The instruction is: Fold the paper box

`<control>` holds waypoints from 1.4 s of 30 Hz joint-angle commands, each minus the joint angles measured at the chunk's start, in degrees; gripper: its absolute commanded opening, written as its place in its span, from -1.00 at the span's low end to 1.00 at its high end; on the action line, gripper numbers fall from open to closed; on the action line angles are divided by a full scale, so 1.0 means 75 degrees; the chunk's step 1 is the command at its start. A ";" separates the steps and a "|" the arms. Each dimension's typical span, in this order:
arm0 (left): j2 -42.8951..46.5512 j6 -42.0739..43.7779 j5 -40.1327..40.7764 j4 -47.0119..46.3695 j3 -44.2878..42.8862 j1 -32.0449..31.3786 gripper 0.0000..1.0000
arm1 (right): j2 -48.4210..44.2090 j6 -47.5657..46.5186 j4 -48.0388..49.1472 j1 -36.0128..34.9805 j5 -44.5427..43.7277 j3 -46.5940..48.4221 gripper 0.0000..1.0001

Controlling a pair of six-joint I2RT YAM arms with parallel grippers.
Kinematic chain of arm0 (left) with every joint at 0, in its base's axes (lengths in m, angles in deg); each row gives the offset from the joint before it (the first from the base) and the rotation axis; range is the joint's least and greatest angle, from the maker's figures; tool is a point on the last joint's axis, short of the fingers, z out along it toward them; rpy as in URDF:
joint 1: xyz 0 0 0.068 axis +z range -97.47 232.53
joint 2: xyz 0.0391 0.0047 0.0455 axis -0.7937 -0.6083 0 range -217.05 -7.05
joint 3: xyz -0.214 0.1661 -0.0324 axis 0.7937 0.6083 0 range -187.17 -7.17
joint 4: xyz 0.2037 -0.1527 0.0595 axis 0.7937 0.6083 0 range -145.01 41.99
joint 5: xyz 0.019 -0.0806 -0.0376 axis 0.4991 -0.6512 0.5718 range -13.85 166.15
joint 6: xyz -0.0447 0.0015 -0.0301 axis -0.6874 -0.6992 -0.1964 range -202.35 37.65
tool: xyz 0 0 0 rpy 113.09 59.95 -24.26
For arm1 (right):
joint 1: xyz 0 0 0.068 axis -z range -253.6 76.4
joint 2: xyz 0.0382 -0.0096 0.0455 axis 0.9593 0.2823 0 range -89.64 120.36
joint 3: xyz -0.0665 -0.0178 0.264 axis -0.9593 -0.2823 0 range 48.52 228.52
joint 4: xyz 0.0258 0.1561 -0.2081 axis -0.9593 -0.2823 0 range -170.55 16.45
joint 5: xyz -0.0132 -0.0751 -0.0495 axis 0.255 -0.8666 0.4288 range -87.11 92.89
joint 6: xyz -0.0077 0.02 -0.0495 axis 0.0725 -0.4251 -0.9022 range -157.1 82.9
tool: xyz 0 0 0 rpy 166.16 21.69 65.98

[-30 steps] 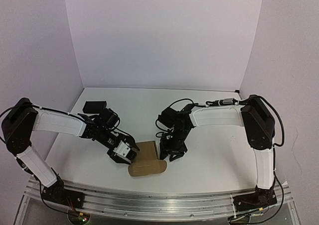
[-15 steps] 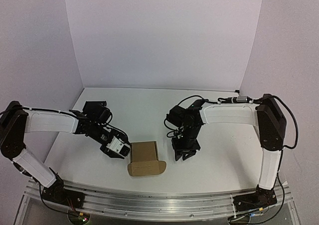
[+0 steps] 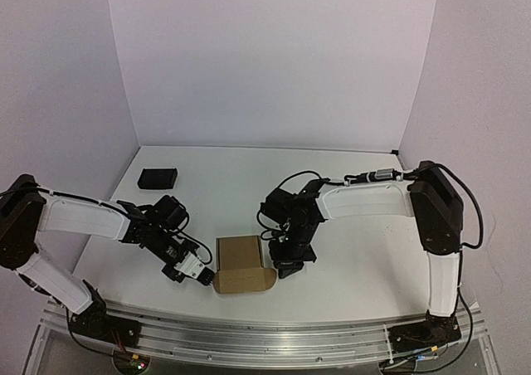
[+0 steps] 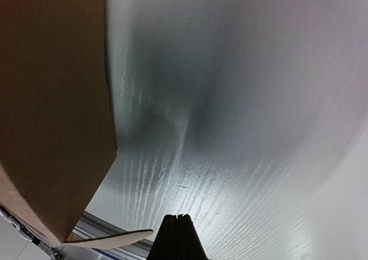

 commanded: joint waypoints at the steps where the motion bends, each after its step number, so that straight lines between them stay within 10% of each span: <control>1: -0.0339 -0.0453 0.0031 -0.0981 0.0127 -0.0295 -0.93 | 0.0113 0.0131 0.0486 -0.0064 0.0615 0.0015 -1.00; 26: -0.0733 -0.0847 -0.1471 -0.0038 -0.0719 -0.0624 -0.82 | 0.0536 0.0304 0.0859 -0.0171 0.2137 0.0319 -1.00; 42: -0.0865 -0.1143 0.0146 -0.1059 -0.0260 -0.0561 -0.91 | 0.0355 0.0230 0.1001 -0.0162 -0.0012 0.0078 -1.00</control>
